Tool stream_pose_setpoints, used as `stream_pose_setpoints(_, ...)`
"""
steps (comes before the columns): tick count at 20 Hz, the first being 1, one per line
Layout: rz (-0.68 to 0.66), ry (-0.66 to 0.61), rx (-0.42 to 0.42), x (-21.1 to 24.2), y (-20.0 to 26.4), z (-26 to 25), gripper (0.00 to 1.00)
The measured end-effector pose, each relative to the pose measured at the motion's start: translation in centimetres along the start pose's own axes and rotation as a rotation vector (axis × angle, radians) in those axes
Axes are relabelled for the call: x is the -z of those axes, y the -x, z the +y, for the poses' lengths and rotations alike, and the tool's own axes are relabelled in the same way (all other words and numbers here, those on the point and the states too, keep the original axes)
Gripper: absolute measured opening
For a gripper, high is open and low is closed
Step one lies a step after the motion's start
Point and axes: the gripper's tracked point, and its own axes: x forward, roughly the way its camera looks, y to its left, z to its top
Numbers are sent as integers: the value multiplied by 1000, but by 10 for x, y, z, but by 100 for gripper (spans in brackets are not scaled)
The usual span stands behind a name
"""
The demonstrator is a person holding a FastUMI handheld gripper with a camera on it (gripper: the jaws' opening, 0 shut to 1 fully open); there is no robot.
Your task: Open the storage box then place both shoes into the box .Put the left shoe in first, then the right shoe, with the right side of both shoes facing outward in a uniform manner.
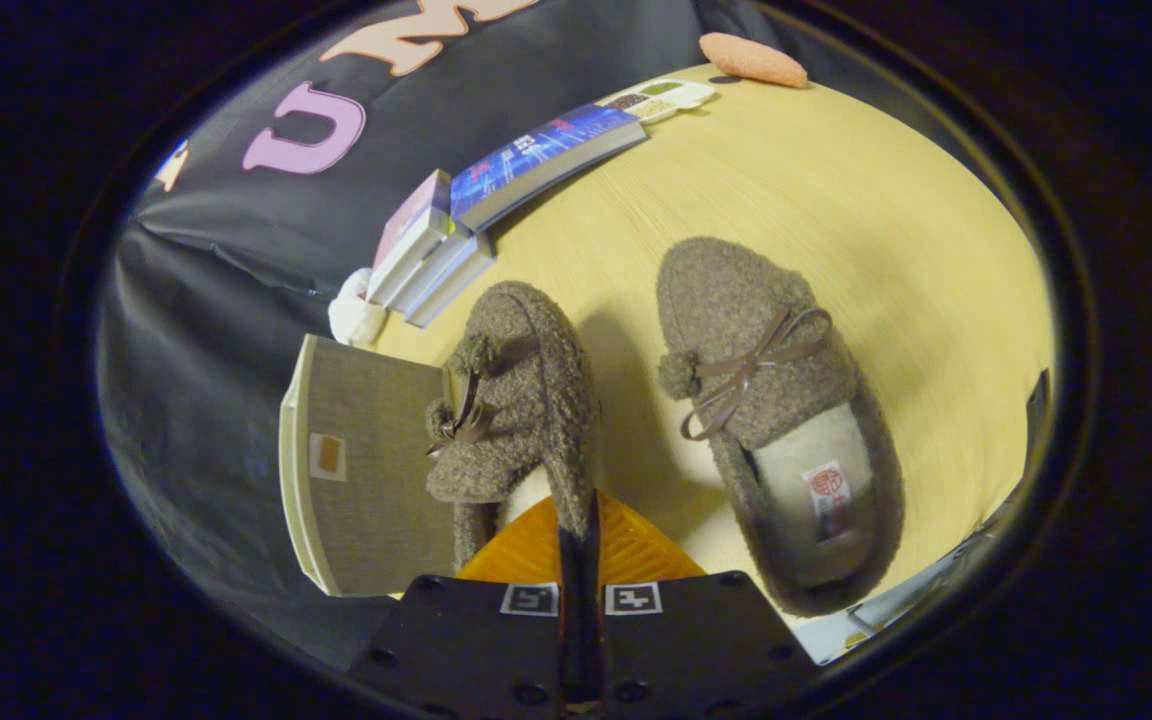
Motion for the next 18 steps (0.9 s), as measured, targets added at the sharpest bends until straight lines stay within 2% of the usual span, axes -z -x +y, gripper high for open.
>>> stream_pose_setpoints(5, -61, 19, -75, -23, 27, 42, 3)
stream_pose_setpoints(11, -141, 51, -219, -45, 61, 130, 3)
stream_pose_setpoints(15, -151, 74, -300, -46, 68, 188, 3)
stream_pose_setpoints(18, -135, 104, -318, -36, 56, 221, 3)
